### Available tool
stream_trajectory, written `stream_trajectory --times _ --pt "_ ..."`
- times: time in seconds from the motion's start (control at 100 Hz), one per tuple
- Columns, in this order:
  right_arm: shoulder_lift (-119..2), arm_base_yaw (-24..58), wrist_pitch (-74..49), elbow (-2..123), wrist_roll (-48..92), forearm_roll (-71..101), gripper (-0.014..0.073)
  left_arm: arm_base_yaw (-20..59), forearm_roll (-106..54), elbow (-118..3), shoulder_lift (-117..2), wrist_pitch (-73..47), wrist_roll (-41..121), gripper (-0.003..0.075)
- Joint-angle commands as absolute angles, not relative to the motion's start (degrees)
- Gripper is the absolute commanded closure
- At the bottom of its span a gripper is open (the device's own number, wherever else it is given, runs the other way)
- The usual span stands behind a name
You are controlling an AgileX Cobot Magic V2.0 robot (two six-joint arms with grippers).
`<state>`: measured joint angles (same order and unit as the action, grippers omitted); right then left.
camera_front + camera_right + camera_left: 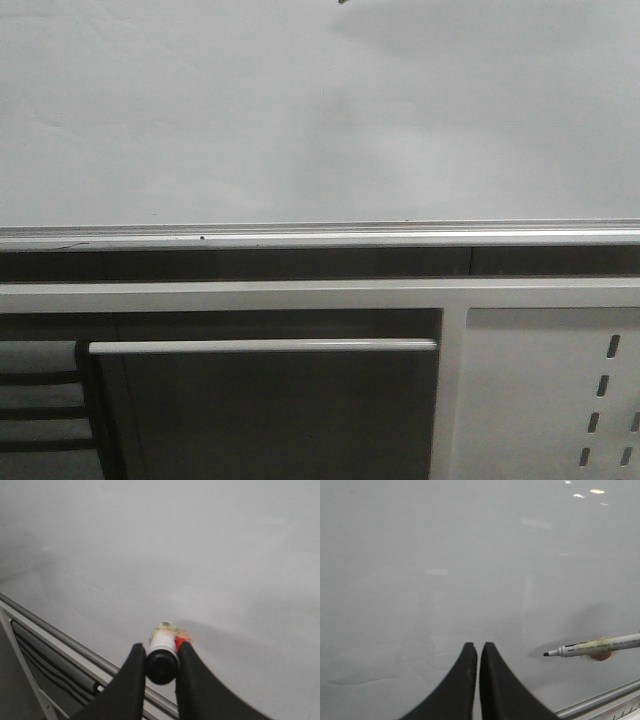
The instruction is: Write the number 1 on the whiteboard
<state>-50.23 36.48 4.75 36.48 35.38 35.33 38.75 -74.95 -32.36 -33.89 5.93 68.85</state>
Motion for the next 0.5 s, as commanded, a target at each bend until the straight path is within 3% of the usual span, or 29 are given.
stream_trajectory --times 0.0,0.29,0.49 --pt "-51.15 36.48 10.55 38.73 36.01 34.19 0.0636 38.46 -74.9 -33.98 -33.84 6.96 68.46 0.0741" --pt "-60.33 36.13 13.93 38.73 36.01 33.71 0.0637 38.46 -73.76 -33.98 -33.84 7.17 68.55 0.0741" --pt "-58.63 36.24 4.3 38.73 36.01 33.71 0.0637 38.46 -73.76 -33.98 -33.84 7.05 68.55 0.0741"
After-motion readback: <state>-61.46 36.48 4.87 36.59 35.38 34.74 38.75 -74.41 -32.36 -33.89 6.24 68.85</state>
